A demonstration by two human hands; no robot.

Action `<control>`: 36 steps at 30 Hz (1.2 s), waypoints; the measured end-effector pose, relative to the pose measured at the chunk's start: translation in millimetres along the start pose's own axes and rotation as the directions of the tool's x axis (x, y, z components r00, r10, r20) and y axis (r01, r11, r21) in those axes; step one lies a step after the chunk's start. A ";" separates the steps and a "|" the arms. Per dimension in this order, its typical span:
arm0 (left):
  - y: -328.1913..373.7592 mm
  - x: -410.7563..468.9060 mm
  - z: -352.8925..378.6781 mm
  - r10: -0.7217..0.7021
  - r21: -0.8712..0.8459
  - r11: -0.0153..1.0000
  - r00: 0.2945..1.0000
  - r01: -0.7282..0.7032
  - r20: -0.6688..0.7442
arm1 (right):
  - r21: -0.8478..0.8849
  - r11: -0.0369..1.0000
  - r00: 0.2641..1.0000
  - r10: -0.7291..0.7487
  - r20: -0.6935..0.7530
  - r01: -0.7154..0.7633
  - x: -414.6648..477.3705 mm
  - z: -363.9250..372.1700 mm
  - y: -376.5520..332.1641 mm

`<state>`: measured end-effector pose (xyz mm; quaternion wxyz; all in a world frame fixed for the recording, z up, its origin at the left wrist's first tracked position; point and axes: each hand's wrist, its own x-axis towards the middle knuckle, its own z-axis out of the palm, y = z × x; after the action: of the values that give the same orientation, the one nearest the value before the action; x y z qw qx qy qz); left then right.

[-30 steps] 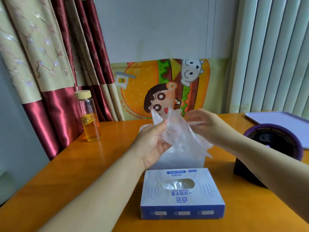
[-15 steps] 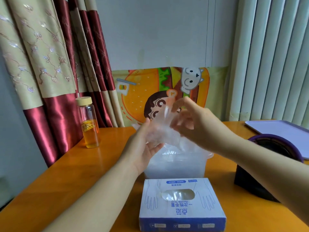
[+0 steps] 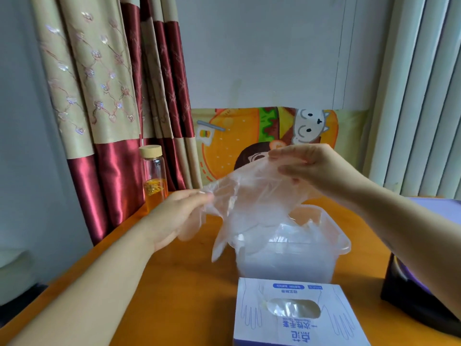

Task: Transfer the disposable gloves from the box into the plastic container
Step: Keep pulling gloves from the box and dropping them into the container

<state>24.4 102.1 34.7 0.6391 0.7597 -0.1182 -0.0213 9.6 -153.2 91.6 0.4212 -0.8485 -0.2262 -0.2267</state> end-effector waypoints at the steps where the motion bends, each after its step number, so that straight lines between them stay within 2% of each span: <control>1: 0.7 0.6 -1.3 0.000 -0.126 0.992 1.000 0.001 0.011 | 0.025 1.000 1.000 0.017 0.006 -0.018 2.7 2.9 2.4; 3: -1.3 0.8 -4.5 -0.038 -0.271 0.961 0.999 0.045 0.031 | 0.070 0.997 0.999 0.042 0.032 -0.044 7.0 7.8 8.7; 4: -5.6 2.6 -8.7 -0.078 -0.274 0.958 0.997 0.080 0.019 | 0.088 0.994 0.997 0.058 0.047 -0.062 9.9 10.7 12.7; 7: -24.4 10.8 -20.6 -0.195 -0.114 0.976 0.976 0.184 -0.101 | 0.111 0.983 0.987 0.134 0.088 -0.144 11.8 17.4 27.8; 9: -34.0 17.4 -26.6 -0.190 0.035 0.978 0.947 0.205 -0.259 | 0.026 0.985 0.981 0.170 0.097 -0.173 10.4 23.0 40.4; 11: -36.6 22.8 -27.2 -0.046 0.155 0.980 0.907 0.122 -0.418 | -0.112 0.977 0.974 0.195 0.117 -0.182 9.9 29.0 47.0; 13: -28.8 23.1 -19.9 0.190 0.263 0.962 0.861 -0.068 -0.472 | -0.190 0.968 0.966 0.194 0.168 -0.162 13.2 35.6 44.2; 15: -16.2 26.0 -5.3 0.410 0.431 0.871 0.831 -0.234 -0.376 | -0.230 0.970 0.963 0.134 0.234 -0.079 21.6 44.2 33.5; 17: -10.0 26.9 14.9 0.535 0.576 0.752 0.806 -0.319 -0.252 | -0.271 0.962 0.954 0.053 0.294 0.030 30.7 50.2 17.2; 19: -13.5 26.5 33.3 0.633 0.644 0.671 0.736 -0.368 -0.239 | -0.291 0.950 0.948 -0.015 0.317 0.112 39.8 50.5 6.1; 21: -21.8 26.0 47.2 0.749 0.679 0.587 0.613 -0.441 -0.250 | -0.227 0.965 0.965 -0.071 0.251 0.130 45.1 43.3 2.1; 23: -31.3 25.6 57.9 0.836 0.741 0.469 0.512 -0.480 -0.197 | -0.058 0.994 0.994 -0.094 0.059 0.098 44.3 32.3 9.9; 24: -33.2 27.6 62.0 0.856 0.774 0.410 0.497 -0.483 -0.144 | 0.016 0.997 0.996 -0.075 -0.043 0.076 42.3 26.2 18.7; 25: -33.5 31.0 67.9 0.854 0.799 0.362 0.515 -0.480 -0.077 | 0.031 0.999 0.994 -0.039 -0.102 0.043 37.4 20.7 31.5; 26: -30.5 32.9 70.8 0.820 0.816 0.337 0.572 -0.470 -0.009 | -0.017 1.000 0.994 -0.002 -0.112 0.000 32.7 18.7 42.9; 27: -29.0 36.5 76.2 0.738 0.822 0.348 0.673 -0.451 0.057 | -0.110 0.992 0.995 0.055 -0.082 -0.064 25.2 17.5 58.5; 29: -29.0 48.0 84.1 0.447 0.816 0.437 0.879 -0.378 0.168 | -0.316 0.924 0.968 0.245 0.052 -0.217 9.4 18.0 86.5; 30: -27.7 54.5 89.2 0.240 0.827 0.466 0.944 -0.315 0.225 | -0.402 0.871 0.927 0.356 0.118 -0.284 1.3 17.8 97.5; 31: -25.8 59.9 93.3 0.046 0.845 0.466 0.961 -0.261 0.272 | -0.490 0.813 0.879 0.445 0.173 -0.315 -4.5 18.7 105.8; 32: -23.4 63.7 97.0 -0.102 0.862 0.452 0.947 -0.229 0.305 | -0.580 0.753 0.836 0.507 0.210 -0.311 -8.9 19.3 111.1; 33: -20.7 68.7 101.5 -0.199 0.873 0.440 0.925 -0.210 0.323 | -0.658 0.696 0.807 0.546 0.226 -0.287 -11.5 19.1 115.3; 36: -15.7 81.1 110.9 -0.290 0.892 0.396 0.892 -0.218 0.347 | -0.790 0.576 0.739 0.622 0.257 -0.210 -8.6 18.9 115.4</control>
<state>85.3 -19.4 8.9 0.0683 0.9585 -0.2376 -0.1423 72.8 -202.0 5.8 0.0224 -0.9986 -0.0063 0.0478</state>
